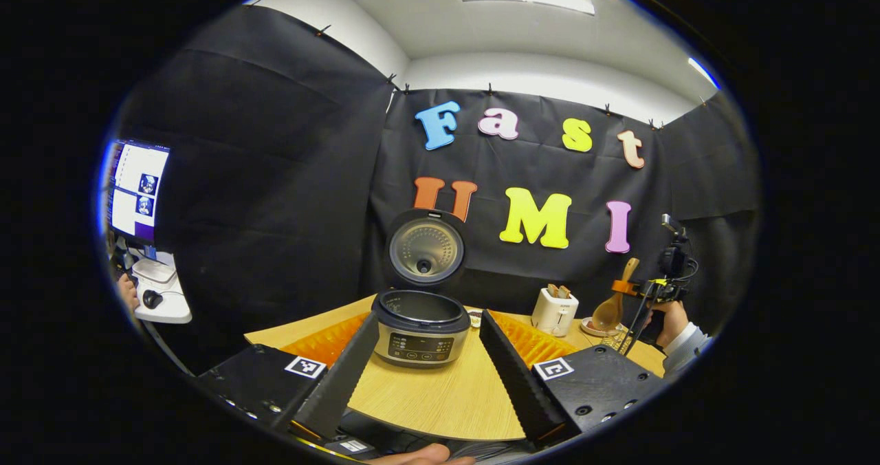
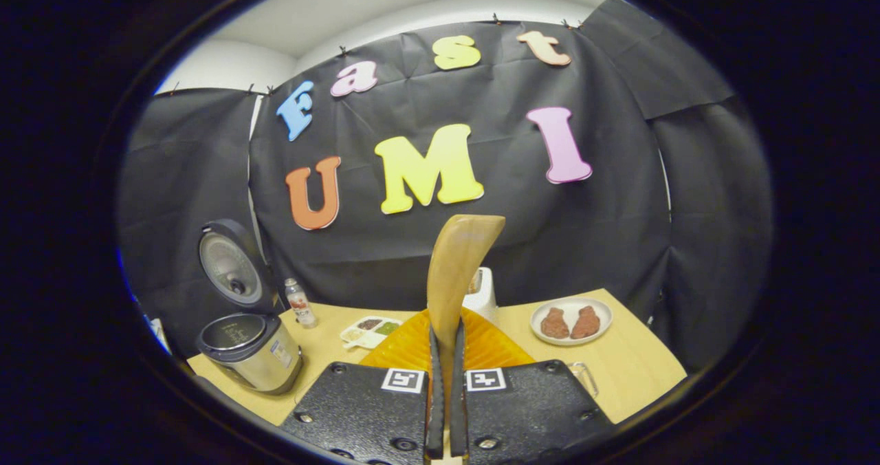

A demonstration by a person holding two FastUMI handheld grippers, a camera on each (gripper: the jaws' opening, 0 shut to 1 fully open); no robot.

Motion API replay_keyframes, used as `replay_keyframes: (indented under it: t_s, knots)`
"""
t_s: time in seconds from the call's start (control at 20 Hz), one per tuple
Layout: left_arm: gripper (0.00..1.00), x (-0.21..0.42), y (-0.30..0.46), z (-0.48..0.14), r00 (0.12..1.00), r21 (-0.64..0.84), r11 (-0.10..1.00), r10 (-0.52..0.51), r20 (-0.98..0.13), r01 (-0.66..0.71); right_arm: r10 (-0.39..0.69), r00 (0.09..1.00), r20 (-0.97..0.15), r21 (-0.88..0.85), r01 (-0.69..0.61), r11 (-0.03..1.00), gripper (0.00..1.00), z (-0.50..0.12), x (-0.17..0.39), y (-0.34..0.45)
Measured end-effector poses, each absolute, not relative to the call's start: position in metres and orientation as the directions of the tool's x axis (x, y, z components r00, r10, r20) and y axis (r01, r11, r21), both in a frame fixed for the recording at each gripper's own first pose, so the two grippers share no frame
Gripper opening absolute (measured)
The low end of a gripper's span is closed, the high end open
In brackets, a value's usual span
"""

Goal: Close the left gripper, press the button to open the rice cooker; take a wooden spoon from the chopstick holder with the right hand, scoop a spoonful of rice and pour it into the rice cooker, then put the wooden spoon back into the chopstick holder.

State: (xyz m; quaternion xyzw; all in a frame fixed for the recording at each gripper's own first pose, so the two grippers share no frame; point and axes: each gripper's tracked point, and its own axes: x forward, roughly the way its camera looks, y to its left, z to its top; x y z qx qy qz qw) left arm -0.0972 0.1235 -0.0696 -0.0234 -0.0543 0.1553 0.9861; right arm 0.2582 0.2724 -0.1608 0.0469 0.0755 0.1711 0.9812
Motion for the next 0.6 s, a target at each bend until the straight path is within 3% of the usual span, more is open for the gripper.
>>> replay_keyframes:
  t_s: [0.05, 0.2, 0.6]
  knots:
    - [0.94, -0.098, 0.125, -0.07, 0.944, -0.055, 0.95, 0.312, 0.103, -0.308, 0.344, 0.926, -0.154, 0.111, -0.33, 0.938, 0.05, -0.174, 0.26, 0.284]
    - [0.94, -0.096, 0.124, -0.074, 0.949, -0.077, 0.951, 0.305, 0.085, -0.299, 0.375, 0.907, -0.19, 0.122, -0.357, 0.926, 0.09, -0.206, 0.26, 0.319]
    - [0.94, -0.085, 0.118, -0.093, 0.966, -0.036, 0.966, 0.257, 0.032, -0.256, 0.312, 0.896, -0.316, -0.047, -0.343, 0.938, 0.12, -0.287, 0.268, 0.333]
